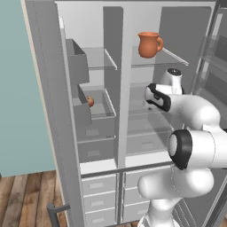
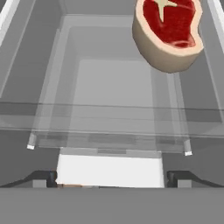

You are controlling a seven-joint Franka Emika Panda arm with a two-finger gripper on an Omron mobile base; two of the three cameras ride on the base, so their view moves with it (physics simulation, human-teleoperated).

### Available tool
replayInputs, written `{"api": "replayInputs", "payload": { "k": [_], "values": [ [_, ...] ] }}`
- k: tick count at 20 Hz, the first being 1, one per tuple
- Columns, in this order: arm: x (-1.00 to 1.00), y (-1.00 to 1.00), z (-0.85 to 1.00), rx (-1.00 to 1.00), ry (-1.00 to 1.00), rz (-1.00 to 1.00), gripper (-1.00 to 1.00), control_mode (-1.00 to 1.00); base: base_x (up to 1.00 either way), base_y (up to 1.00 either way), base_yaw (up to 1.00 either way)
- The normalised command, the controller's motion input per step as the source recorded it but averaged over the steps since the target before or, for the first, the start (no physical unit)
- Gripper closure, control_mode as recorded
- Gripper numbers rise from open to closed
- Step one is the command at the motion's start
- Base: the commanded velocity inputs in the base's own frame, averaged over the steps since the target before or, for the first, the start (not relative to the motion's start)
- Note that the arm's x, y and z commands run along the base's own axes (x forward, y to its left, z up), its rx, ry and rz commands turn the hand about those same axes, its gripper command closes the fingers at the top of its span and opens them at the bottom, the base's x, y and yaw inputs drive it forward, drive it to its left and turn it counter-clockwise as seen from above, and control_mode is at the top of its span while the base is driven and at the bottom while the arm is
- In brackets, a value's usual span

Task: There's a steak in the fridge that needs to be moved to the freezer for freezing. Pick up the steak from the fridge, place it on any shelf in the freezer, and close the fridge and freezer doors when done.

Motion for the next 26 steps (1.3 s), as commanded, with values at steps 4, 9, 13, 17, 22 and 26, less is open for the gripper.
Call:
{"api": "replayInputs", "payload": {
  "k": [4, 9, 13, 17, 22, 26],
  "values": [
    [0.49, -0.19, -0.12, -0.01, 0.00, 0.00, -1.00, -1.00, 0.00, 0.00, 0.00],
    [0.43, -0.37, -0.15, 0.00, 0.00, 0.00, -1.00, -1.00, 0.00, 0.00, 0.00],
    [0.59, -0.22, -0.14, 0.00, 0.00, 0.00, -1.00, -1.00, 0.00, 0.00, 0.00],
    [0.61, -0.01, -0.16, 0.00, 0.00, 0.00, -1.00, -1.00, 0.00, 0.00, 0.00],
    [0.46, -0.10, -0.18, 0.00, 0.01, 0.00, -1.00, -1.00, 0.00, 0.00, 0.00],
    [0.24, -0.38, -0.10, 0.00, 0.07, 0.00, -1.00, -1.00, 0.00, 0.00, 0.00]
  ]
}}
